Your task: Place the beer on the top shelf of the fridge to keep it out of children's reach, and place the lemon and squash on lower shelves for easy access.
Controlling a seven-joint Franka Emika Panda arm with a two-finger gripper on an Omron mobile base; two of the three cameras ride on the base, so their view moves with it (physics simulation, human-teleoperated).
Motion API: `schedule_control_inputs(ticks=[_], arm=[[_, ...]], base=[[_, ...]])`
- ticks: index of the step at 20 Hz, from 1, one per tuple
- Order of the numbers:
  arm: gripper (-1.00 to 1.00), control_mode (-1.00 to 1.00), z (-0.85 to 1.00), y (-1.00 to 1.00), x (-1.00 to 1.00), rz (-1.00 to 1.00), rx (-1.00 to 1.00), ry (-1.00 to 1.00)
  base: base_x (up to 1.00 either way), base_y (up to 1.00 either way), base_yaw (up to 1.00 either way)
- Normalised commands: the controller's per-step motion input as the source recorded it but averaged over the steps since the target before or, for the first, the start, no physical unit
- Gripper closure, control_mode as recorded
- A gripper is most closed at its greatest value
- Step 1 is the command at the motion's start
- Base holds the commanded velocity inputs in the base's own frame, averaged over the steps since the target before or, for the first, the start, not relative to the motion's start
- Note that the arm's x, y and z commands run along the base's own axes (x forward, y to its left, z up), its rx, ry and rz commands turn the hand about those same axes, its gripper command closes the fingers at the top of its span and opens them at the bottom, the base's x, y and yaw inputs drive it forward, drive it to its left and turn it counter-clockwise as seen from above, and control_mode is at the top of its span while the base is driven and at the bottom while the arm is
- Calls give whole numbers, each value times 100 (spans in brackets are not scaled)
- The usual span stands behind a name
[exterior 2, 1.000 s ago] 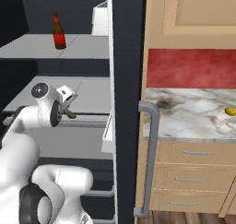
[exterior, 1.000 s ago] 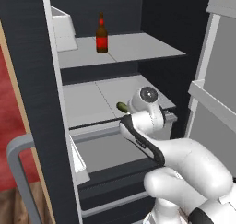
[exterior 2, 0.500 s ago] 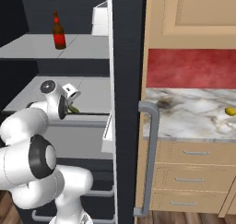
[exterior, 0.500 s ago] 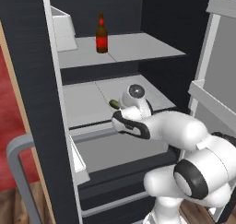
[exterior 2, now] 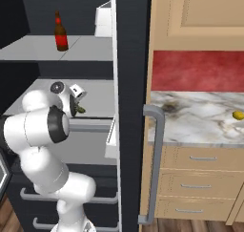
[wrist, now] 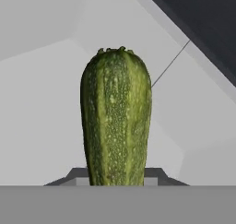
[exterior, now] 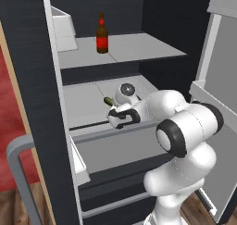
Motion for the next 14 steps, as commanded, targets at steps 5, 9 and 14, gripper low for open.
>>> schedule_control_inputs(ticks=[5,9,14], arm=[[-100,-100,-2,30,75,-4,-1,0],[-100,-100,0,23,45,-8,-2,0],[-100,-100,0,2,0,-14,-4,3]], base=[[0,0,0],[0,0,0],[0,0,0]])
